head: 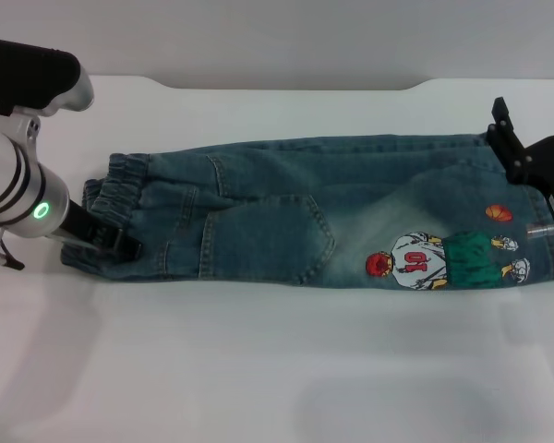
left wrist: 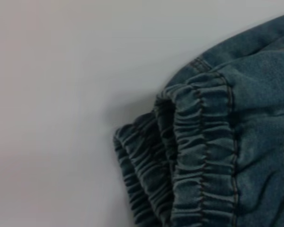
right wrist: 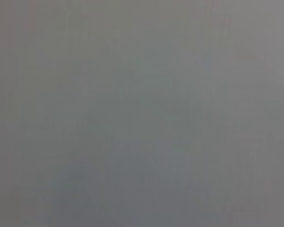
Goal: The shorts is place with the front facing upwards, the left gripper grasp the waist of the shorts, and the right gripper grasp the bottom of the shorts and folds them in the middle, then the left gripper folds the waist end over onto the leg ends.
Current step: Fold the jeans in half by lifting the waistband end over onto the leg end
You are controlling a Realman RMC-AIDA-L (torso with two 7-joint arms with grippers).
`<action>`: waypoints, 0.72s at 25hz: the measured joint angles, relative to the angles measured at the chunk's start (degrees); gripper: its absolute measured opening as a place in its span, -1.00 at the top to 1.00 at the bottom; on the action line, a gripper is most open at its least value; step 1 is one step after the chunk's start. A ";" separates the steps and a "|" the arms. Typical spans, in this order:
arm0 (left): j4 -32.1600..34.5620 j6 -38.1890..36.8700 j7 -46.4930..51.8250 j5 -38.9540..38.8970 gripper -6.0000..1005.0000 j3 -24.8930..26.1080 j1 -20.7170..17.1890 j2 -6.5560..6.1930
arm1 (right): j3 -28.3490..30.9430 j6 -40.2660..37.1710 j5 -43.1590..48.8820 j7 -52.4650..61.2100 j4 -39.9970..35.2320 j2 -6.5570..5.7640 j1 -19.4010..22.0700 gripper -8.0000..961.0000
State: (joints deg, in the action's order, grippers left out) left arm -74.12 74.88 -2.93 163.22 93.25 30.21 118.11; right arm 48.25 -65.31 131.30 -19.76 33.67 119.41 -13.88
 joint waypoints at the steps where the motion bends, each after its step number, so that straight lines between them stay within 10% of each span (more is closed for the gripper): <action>1: -0.02 -0.12 -0.43 -0.20 -0.58 0.00 0.04 0.00 | 0.00 0.01 0.00 -0.17 0.21 -0.02 0.12 -0.73; 18: -7.01 -2.28 -2.56 -3.95 0.35 -1.15 -4.80 -0.13 | 0.70 1.24 -0.13 -6.40 5.93 -0.11 2.81 -0.73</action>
State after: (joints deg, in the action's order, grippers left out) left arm -81.13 72.60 -5.49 159.27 92.10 25.41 117.97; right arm 48.95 -64.07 131.17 -26.16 39.60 119.30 -11.07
